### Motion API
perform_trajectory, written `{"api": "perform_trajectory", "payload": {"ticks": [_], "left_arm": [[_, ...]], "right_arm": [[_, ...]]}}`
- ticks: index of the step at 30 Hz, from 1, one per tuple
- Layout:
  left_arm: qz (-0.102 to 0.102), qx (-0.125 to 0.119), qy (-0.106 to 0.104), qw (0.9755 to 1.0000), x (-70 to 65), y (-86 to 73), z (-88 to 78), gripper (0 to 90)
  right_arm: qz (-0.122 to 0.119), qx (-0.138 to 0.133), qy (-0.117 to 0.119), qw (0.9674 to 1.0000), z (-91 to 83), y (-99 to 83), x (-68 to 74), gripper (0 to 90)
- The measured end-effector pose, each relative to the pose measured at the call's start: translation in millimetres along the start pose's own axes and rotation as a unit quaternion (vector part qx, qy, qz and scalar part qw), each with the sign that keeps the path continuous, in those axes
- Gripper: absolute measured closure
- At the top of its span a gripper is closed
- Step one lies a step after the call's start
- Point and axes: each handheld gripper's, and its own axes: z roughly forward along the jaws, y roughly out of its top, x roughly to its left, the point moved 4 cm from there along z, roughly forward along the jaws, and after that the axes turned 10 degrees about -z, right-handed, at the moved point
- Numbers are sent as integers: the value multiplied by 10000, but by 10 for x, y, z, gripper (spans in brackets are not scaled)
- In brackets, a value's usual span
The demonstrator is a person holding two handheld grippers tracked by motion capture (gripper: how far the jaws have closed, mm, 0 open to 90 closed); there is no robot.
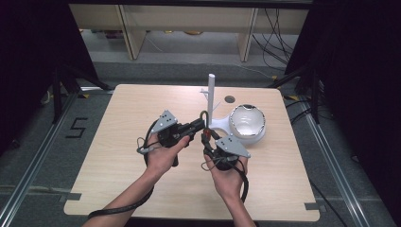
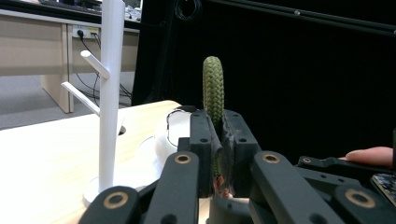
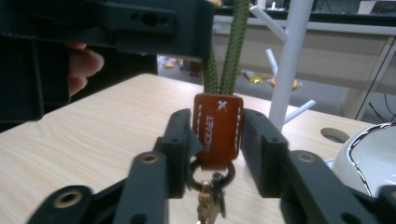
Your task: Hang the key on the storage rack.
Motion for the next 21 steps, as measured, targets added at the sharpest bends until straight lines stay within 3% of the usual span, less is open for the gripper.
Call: {"api": "perform_trajectory", "payload": {"ticks": [3,5,7,10,11,12,14,15,20,21], "left_arm": [[-1,-51,98,9999,56,11,6,833],[62,-51,205,9998,101,17,13,833],[119,-62,277,9995,129,20,21,833],[200,-109,394,9990,171,22,26,833],[240,-118,436,9987,189,26,27,833],[259,-113,469,9985,200,28,26,833],[335,-121,541,9979,228,42,28,833],[381,-137,587,9975,245,52,28,833],[486,-209,716,9960,307,93,28,833],[553,-218,780,9952,340,111,33,833]], "right_arm": [[-199,73,21,9998,-7,-18,-1,531],[-146,171,25,9997,-29,-51,1,512],[-269,265,48,9993,-41,-79,-15,507],[-105,395,156,9990,-68,-146,-26,506],[-216,419,155,9988,-77,-159,-51,506],[-120,463,150,9987,-102,-186,-71,508],[-172,547,80,9983,-145,-221,-124,512],[-302,513,71,9982,-155,-236,-161,516],[-114,628,152,9978,-267,-350,-269,526],[-298,658,36,9974,-306,-399,-337,527]]}}
